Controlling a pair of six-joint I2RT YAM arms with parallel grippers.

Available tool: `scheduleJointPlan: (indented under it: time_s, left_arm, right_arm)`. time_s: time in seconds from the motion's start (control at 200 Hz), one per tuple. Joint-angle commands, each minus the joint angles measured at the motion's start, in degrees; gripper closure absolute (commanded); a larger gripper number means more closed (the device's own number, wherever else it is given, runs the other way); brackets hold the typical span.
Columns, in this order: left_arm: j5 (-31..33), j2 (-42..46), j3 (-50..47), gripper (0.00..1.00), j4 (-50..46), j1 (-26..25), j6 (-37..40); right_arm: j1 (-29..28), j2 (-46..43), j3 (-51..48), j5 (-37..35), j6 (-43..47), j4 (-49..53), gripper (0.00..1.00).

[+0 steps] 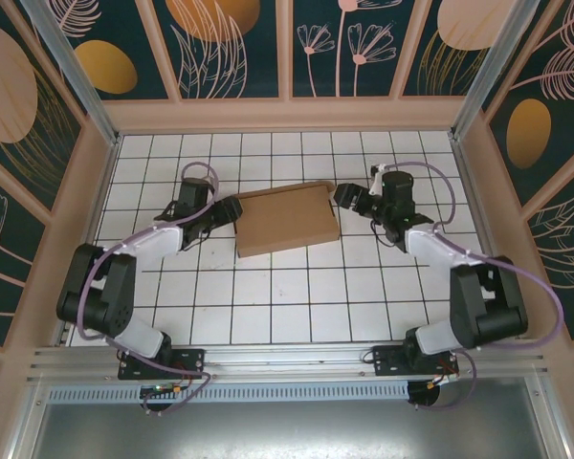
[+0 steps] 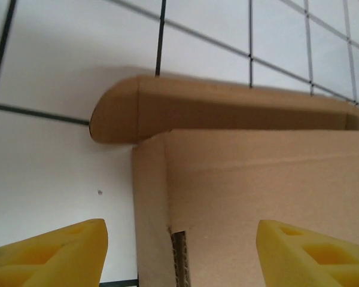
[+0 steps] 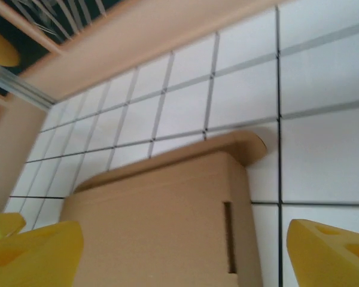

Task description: Fold the paper box

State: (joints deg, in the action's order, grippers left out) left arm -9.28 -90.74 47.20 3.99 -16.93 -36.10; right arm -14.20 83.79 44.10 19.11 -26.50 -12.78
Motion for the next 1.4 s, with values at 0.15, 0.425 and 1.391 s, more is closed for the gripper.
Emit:
scheduleJointPlan:
  time_s: [0.15,0.425,1.391]
  left_arm:
    - [-2.66,-7.07,-0.53,0.46,5.26,0.02,-1.16]
    - [-7.77,-10.75,-3.81,0.69,8.46,3.00,-0.39]
    - [-24.06,-13.99,-7.52,0.83,16.24,10.86,-3.59]
  right_arm:
    - [2.51,15.10,10.02,14.90,-1.27,1.75,0.03]
    - [3.14,25.32,14.61,19.77,1.45,7.14,0.08]
    - [-0.42,31.68,11.57,42.01,-14.56,-13.10,0.45]
